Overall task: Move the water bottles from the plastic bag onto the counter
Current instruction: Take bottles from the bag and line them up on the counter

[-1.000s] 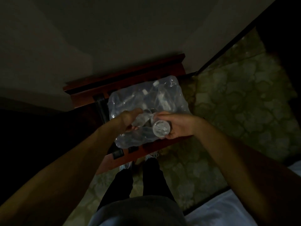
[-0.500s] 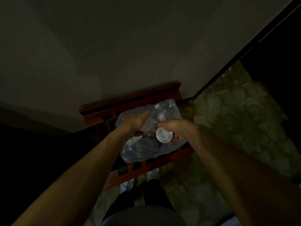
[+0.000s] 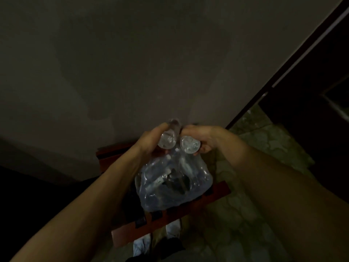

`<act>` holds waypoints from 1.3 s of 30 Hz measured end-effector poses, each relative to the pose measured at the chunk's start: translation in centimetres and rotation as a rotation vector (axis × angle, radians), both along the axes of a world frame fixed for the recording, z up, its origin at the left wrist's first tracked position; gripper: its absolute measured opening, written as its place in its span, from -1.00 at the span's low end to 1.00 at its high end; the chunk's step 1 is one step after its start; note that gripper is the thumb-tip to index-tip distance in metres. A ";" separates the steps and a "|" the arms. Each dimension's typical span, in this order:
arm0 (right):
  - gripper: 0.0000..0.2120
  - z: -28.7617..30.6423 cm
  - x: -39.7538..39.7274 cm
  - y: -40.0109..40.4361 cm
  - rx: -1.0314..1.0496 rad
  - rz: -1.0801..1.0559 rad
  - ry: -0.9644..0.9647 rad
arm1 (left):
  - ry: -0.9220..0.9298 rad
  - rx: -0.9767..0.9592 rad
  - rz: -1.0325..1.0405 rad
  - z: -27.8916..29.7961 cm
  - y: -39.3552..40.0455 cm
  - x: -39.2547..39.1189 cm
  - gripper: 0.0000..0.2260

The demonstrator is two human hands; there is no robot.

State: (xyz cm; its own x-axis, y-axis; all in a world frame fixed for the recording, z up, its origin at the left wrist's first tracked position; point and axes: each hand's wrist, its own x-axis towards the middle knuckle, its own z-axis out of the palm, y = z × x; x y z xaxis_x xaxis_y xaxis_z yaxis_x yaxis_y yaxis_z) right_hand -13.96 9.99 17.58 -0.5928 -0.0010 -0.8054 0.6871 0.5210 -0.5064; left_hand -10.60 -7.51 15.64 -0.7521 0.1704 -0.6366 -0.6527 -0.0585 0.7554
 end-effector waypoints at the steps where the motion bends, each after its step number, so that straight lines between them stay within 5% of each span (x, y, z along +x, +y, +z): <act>1: -0.71 1.0 0.0 0.0 -0.050 -0.043 0.032 | 0.028 0.039 -0.027 0.6 -0.1 -0.1 -0.53; 5: -0.69 3.4 0.8 -0.1 -0.207 -0.145 0.087 | 0.087 0.130 -0.003 2.7 -0.6 -0.1 -0.67; 12: -0.60 4.3 3.3 -2.0 -0.489 -0.473 0.251 | 0.302 0.176 -0.061 6.5 -3.3 0.4 -0.62; 19: -0.58 6.2 6.7 -4.1 -0.794 -0.461 0.323 | 0.445 0.089 -0.079 8.8 -5.0 2.5 -0.51; 29: -0.36 10.6 11.7 -7.4 -0.825 -0.377 0.528 | 0.648 0.137 0.072 12.9 -5.0 8.5 -0.47; 35: -0.41 12.8 16.8 -8.4 -0.990 -0.316 0.562 | 0.907 -0.005 0.164 15.0 -6.4 14.5 -0.48; 39: -0.50 14.1 19.6 -10.1 -1.029 -0.287 0.571 | 0.919 -0.119 0.218 16.6 -7.8 17.9 -0.41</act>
